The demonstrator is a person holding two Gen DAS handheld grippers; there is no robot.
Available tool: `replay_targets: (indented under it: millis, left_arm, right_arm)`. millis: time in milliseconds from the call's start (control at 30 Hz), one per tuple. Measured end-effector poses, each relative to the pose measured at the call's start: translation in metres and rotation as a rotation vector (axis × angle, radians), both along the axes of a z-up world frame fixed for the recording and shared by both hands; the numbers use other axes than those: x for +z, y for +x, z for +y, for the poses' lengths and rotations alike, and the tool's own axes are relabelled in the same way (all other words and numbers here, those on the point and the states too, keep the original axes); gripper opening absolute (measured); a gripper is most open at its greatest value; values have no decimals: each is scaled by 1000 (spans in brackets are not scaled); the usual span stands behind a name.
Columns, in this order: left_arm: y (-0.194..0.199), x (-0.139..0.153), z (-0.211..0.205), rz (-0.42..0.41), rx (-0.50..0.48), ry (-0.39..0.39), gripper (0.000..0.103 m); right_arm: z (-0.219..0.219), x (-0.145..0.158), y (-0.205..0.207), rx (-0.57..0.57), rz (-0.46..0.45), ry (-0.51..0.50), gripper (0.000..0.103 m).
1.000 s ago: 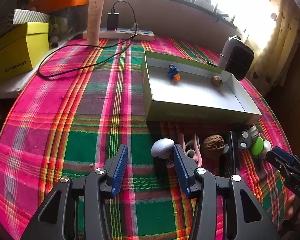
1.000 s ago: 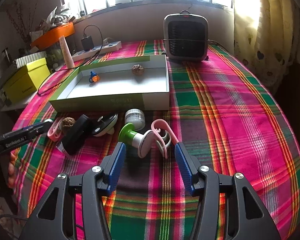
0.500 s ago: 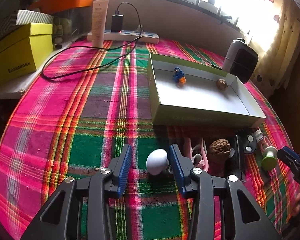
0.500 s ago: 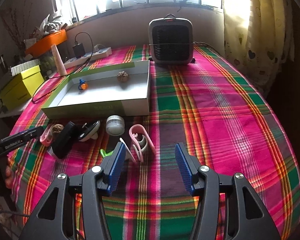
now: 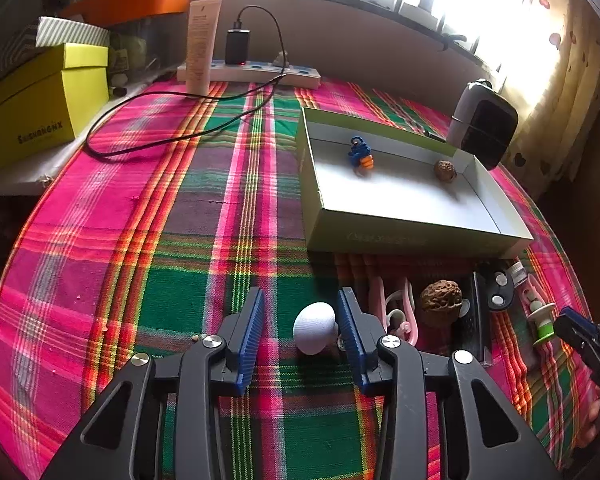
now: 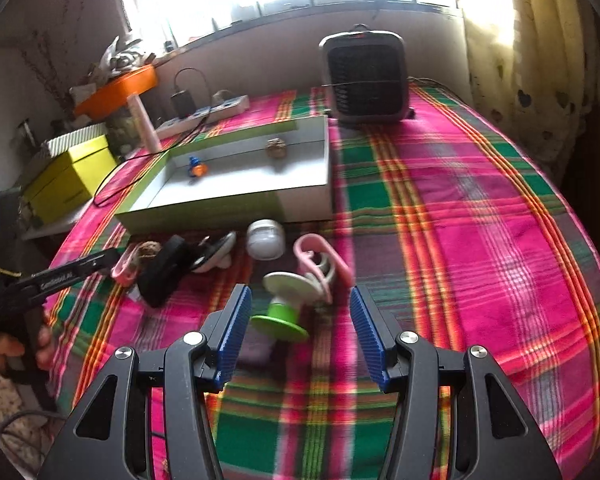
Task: Organize objects
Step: 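Grasp the white mushroom knob with the left gripper while the right gripper grasps the green spool, then lift and carry the white knob and green spool over the tray with both grippers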
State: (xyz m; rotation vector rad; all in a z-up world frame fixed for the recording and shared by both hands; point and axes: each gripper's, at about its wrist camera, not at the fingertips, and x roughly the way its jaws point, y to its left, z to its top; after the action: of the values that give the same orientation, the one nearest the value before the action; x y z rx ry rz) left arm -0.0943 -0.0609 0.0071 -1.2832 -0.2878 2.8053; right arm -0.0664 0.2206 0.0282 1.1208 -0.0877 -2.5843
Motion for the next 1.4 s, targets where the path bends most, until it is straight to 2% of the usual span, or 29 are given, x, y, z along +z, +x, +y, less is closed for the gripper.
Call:
replay_targets:
  millis: [167,467,733,867,1033,1233,1400]
  left_arm:
    - [0,0,0,0,1,3,36]
    - [0,0,0,0,0,1,36]
    - [2,0,2,-1,-4,-11,38]
    - [1,0,3,-1,-4,-13,38]
    - [2,0,4,-2,-4,-21,37]
    - [3,0,4,-4,-4,-19,22]
    - [4,0,4,-5,-6,-20,20]
  right_arm:
    - [-15,-8,-3,26,-19,28,53]
    - [-20,-18,-11,-18,-63,102,52]
    - [-17,-17,-15,-52,-66,85,52]
    - [-20,-17,-15,-53,-62,114,52]
    - [-14,-17,-15,-72,-61,115,38]
    - [-13,-17,-15,-71,-61,104,38]
    - [-13,-17,-15,-70,-61,100,38]
